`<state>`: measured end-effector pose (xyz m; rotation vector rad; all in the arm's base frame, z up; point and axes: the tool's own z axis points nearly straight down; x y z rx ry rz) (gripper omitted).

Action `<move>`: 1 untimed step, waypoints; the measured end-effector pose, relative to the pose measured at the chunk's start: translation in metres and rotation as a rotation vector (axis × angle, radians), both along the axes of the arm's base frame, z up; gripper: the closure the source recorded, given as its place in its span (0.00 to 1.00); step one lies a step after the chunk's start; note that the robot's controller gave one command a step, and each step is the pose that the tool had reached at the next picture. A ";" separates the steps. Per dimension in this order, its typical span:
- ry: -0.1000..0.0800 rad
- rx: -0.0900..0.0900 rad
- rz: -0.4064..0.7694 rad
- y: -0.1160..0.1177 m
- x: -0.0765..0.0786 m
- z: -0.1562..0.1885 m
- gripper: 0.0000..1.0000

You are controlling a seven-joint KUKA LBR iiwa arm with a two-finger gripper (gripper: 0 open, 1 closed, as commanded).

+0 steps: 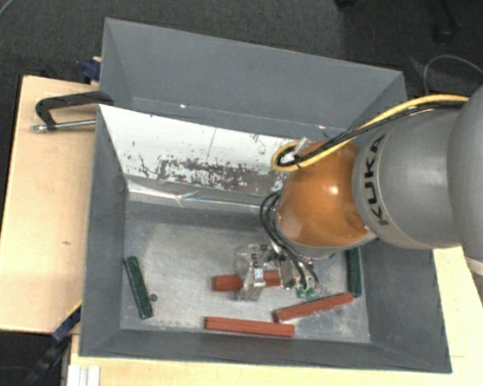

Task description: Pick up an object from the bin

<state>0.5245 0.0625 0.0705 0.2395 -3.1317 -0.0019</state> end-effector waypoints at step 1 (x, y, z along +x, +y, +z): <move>-0.016 0.000 0.177 -0.005 0.005 0.182 1.00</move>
Offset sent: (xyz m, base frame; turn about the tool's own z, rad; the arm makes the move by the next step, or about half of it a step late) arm 0.0026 -0.0064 0.1763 -0.1770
